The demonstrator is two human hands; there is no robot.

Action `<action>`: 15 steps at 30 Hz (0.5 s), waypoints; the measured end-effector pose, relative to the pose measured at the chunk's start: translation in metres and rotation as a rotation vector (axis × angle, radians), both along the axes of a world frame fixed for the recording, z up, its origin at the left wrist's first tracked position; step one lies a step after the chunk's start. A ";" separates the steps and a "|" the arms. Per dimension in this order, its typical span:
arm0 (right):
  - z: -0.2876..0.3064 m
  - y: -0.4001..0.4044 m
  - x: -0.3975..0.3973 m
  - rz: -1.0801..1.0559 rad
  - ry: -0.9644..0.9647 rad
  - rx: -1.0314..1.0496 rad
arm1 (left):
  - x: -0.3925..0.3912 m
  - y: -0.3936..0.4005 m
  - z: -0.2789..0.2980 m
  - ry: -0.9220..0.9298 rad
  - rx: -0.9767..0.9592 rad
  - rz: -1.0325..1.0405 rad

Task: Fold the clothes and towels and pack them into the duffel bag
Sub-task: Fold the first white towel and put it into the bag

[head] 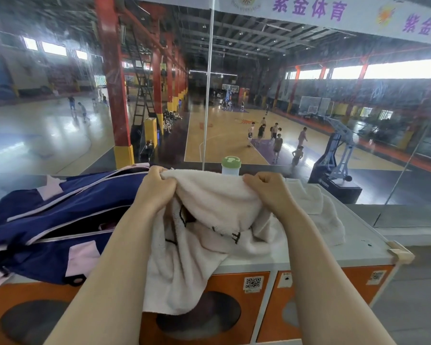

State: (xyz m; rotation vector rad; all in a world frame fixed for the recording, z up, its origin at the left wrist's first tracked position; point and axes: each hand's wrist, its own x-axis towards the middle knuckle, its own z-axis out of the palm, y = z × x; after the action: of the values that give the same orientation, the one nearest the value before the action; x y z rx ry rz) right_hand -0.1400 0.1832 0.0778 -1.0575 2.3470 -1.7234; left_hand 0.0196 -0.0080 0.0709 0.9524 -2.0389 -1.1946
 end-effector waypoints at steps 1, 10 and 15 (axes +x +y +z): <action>0.003 -0.002 0.000 -0.037 -0.027 -0.057 | 0.001 0.003 0.003 0.015 0.006 0.010; 0.017 -0.021 0.031 0.210 -0.279 -0.155 | -0.003 0.051 0.030 0.070 -0.204 -0.562; 0.011 -0.020 0.038 0.371 -0.275 -0.006 | -0.017 0.041 0.010 -0.045 -0.299 -0.512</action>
State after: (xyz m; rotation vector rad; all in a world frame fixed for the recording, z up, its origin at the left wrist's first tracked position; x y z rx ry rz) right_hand -0.1021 0.1637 0.0889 -1.0913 1.8471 -1.6160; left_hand 0.0027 0.0331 0.0805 0.3225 -2.4966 -1.0660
